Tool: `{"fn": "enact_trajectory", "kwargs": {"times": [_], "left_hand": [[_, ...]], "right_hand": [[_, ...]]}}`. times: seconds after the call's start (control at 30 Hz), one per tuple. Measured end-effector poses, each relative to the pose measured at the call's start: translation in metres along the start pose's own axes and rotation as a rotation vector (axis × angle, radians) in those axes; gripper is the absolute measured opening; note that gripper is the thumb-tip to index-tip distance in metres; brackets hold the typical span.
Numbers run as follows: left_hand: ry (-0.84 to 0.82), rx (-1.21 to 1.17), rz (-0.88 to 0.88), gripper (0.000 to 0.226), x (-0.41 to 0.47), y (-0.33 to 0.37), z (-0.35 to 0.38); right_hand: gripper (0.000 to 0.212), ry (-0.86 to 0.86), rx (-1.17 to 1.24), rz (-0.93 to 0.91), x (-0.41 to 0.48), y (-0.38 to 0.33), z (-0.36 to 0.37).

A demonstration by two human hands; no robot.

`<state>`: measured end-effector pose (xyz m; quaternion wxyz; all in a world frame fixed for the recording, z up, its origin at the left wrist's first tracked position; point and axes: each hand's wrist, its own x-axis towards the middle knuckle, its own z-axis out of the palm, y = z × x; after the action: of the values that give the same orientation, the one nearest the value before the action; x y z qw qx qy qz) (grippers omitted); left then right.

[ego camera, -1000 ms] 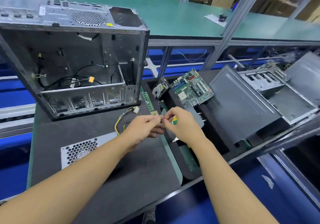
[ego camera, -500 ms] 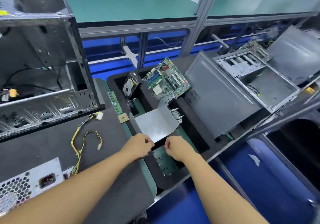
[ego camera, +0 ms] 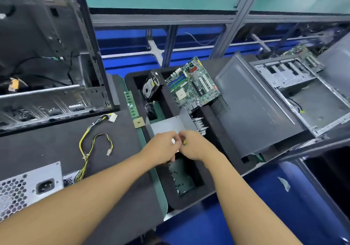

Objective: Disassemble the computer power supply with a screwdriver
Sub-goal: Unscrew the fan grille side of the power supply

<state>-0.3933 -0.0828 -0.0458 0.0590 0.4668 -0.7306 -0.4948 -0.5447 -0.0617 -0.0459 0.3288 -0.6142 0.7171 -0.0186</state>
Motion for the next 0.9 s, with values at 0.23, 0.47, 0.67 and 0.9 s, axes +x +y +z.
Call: {"fn": "enact_trajectory", "kwargs": {"times": [0.23, 0.47, 0.67, 0.9], "left_hand": [[0.317, -0.045, 0.079, 0.017, -0.047, -0.017, -0.075], [0.418, -0.043, 0.045, 0.016, -0.140, -0.094, -0.145], [0.274, 0.186, -0.086, 0.019, -0.219, -0.172, -0.190], [0.176, 0.197, -0.090, 0.065, -0.254, -0.206, -0.183]], "right_hand": [[0.022, 0.015, 0.038, -0.202, 0.001, -0.105, -0.010], [0.017, -0.088, -0.009, -0.372, -0.007, -0.222, 0.035], [0.033, -0.212, -0.115, -0.410, -0.014, -0.282, 0.087], [0.076, -0.237, -0.395, -0.421, -0.035, -0.298, 0.107]]}}
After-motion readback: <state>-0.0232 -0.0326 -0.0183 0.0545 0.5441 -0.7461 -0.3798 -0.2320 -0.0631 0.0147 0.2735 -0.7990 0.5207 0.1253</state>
